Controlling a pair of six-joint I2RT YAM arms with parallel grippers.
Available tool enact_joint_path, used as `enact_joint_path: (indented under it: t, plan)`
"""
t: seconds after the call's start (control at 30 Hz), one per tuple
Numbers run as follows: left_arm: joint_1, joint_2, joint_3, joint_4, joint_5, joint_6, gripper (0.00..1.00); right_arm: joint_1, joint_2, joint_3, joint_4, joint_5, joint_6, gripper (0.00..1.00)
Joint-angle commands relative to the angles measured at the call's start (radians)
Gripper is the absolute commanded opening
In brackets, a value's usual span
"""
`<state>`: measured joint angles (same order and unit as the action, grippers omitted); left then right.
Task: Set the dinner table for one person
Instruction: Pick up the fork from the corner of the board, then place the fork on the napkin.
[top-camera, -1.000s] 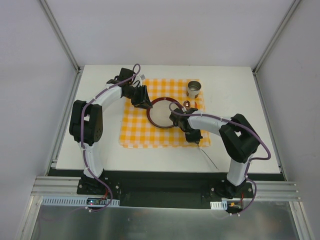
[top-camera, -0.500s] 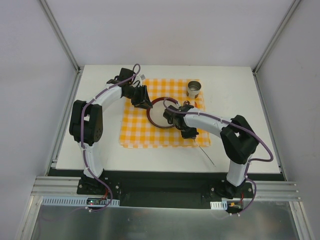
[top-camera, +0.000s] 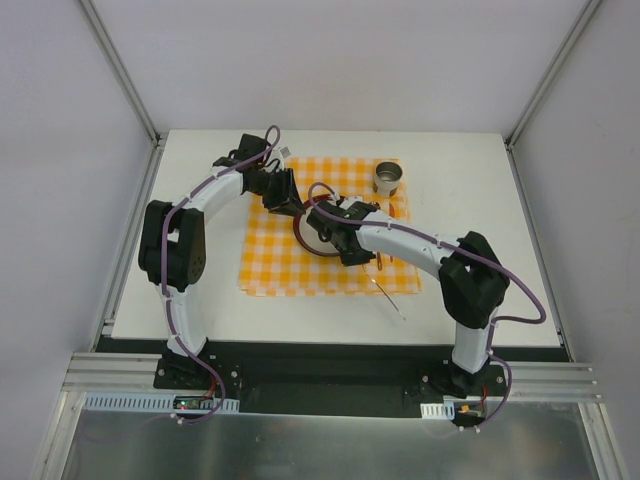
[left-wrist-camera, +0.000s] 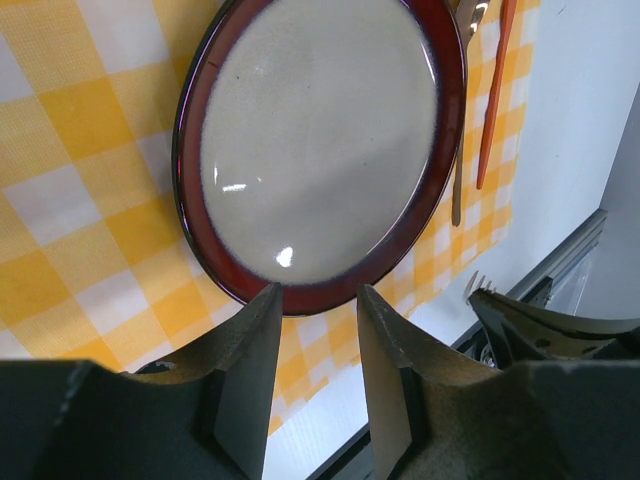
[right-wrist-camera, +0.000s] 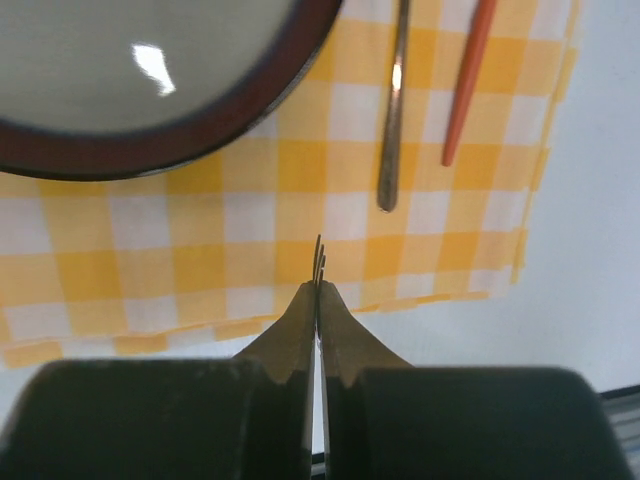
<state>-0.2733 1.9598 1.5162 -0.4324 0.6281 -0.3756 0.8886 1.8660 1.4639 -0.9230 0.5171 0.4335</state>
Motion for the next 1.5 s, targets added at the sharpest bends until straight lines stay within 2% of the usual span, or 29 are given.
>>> enact_joint_path:
  t: [0.0, 0.43, 0.63, 0.83, 1.07, 1.17, 1.23, 1.27, 1.3, 1.37, 1.47]
  plan:
    - [0.005, -0.027, 0.029, -0.014, 0.015, 0.0, 0.35, 0.007, -0.002, 0.01, 0.128, -0.084, -0.03, 0.01]
    - [0.005, -0.03, 0.021, -0.014, 0.008, -0.005, 0.35, 0.023, 0.114, 0.131, 0.355, -0.339, -0.038, 0.01]
    - [0.005, -0.022, 0.01, -0.012, 0.007, -0.003, 0.35, 0.036, 0.162, 0.205, 0.437, -0.377, -0.064, 0.01]
    - [0.005, -0.018, 0.013, -0.012, 0.002, 0.0, 0.35, 0.036, 0.212, 0.297, 0.457, -0.394, -0.111, 0.01]
    - [0.006, -0.009, 0.019, -0.017, -0.011, -0.003, 0.35, 0.02, 0.309, 0.479, 0.429, -0.42, -0.168, 0.01]
    - [0.014, -0.009, 0.021, -0.032, -0.034, 0.004, 0.35, 0.016, 0.335, 0.496, 0.443, -0.443, -0.188, 0.01]
    - [0.017, -0.006, 0.021, -0.038, -0.034, 0.015, 0.35, 0.018, 0.338, 0.489, 0.463, -0.462, -0.197, 0.06]
    - [0.017, -0.003, 0.021, -0.042, -0.033, 0.018, 0.35, 0.015, 0.338, 0.483, 0.47, -0.468, -0.202, 0.2]
    - [0.017, -0.002, 0.019, -0.042, -0.031, 0.018, 0.35, 0.016, 0.335, 0.474, 0.478, -0.47, -0.202, 0.25]
    - [0.017, 0.004, 0.019, -0.043, -0.021, 0.02, 0.35, 0.015, 0.334, 0.472, 0.477, -0.477, -0.219, 0.32]
    - [0.017, 0.011, 0.027, -0.042, -0.019, 0.018, 0.35, 0.016, 0.317, 0.464, 0.454, -0.462, -0.243, 0.36]
